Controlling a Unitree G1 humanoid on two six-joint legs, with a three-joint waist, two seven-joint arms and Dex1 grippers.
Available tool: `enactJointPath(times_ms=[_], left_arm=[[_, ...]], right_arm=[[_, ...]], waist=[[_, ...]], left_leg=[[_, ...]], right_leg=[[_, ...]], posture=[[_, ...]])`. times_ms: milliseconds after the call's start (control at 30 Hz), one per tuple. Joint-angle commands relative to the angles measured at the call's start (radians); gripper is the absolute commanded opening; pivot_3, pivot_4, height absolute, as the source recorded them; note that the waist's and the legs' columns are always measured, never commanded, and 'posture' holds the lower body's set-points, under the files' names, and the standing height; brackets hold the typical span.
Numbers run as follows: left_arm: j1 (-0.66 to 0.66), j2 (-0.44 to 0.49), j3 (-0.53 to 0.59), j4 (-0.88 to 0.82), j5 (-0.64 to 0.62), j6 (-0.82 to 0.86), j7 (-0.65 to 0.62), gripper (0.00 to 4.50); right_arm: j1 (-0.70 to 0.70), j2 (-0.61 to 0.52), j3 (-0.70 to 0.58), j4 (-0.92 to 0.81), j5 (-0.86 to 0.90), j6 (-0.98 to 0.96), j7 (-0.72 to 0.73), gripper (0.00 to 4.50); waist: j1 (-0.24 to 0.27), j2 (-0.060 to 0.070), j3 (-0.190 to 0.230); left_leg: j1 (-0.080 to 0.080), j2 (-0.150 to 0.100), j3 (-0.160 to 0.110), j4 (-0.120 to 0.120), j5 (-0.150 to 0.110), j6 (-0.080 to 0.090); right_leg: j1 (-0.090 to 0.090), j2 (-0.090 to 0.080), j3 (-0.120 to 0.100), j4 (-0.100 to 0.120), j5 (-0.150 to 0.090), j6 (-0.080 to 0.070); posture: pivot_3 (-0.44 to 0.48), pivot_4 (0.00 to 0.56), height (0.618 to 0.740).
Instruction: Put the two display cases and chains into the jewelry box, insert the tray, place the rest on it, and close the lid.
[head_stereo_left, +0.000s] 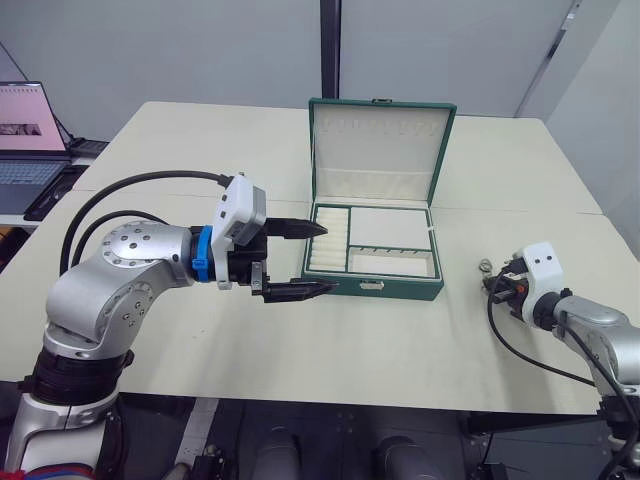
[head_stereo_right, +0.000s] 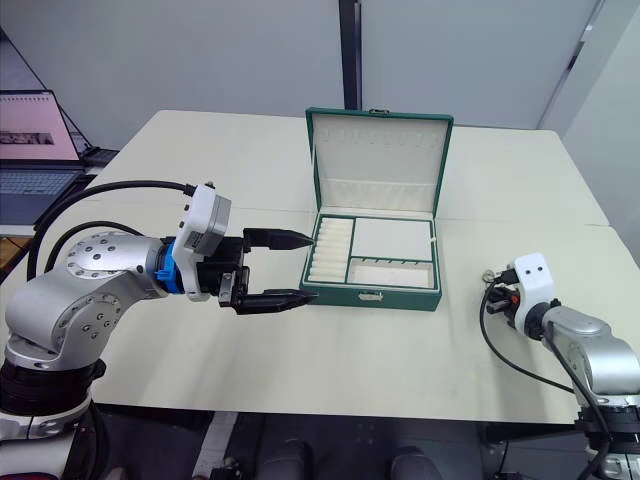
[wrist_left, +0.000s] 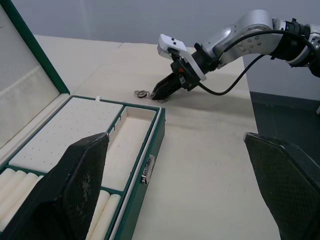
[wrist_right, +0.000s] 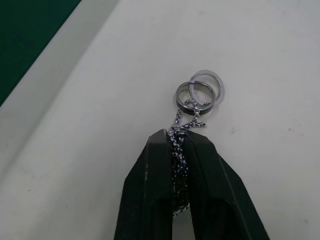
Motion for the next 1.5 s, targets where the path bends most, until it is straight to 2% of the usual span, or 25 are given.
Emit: enactJointPath(times_ms=[33,500,1033,1333,1500], left_arm=[[-0.006,0.001,0.025,-0.015,-0.009,-0.021,0.004,4.5],[-0.008,-0.003,0.016,0.007,-0.002,-0.039,-0.003,4.5],[0.002,0.0,0.014,0.023,0.002,-0.057,-0.014,4.5],[-0.004,0.011,0.024,0.041,-0.003,-0.055,-0.036,4.5],[0.001,0.063,0.074,0.062,-0.041,-0.026,-0.083,4.5]], right_arm=[[0.003,0.008,-0.004,0.002,-0.002,0.038,-0.004,0.11],[-0.06,-0.023,-0.036,-0.037,0.004,0.078,-0.005,0.11],[-0.095,-0.091,-0.107,-0.219,0.061,0.219,0.009,0.11],[-0.15,-0.167,-0.124,-0.297,0.112,0.299,0.043,0.11],[-0.203,-0.249,-0.122,-0.367,0.177,0.37,0.104,0.11]], waist=[[0.0,0.0,0.0],[0.001,0.0,0.0],[0.002,0.001,0.001],[0.002,0.002,0.001],[0.001,0.002,0.001]], left_leg=[[0.0,0.0,0.0,0.0,0.0,0.0],[0.0,0.0,0.0,0.0,0.0,0.0],[-0.001,0.0,0.001,-0.001,0.0,0.0],[-0.001,0.0,0.001,-0.001,0.0,0.0],[-0.001,0.0,0.001,-0.001,0.0,0.0]], right_leg=[[0.0,0.0,0.0,0.0,0.0,0.0],[0.0,0.0,0.0,0.0,0.0,0.0],[-0.001,0.0,0.001,-0.001,0.0,0.0],[-0.002,0.0,0.001,-0.001,0.0,0.0],[-0.002,0.0,0.001,-0.001,0.0,0.0]], posture=[[0.0,0.15,0.74],[0.0,0.15,0.74],[0.0,0.15,0.74],[0.0,0.15,0.74],[0.0,0.15,0.74]])
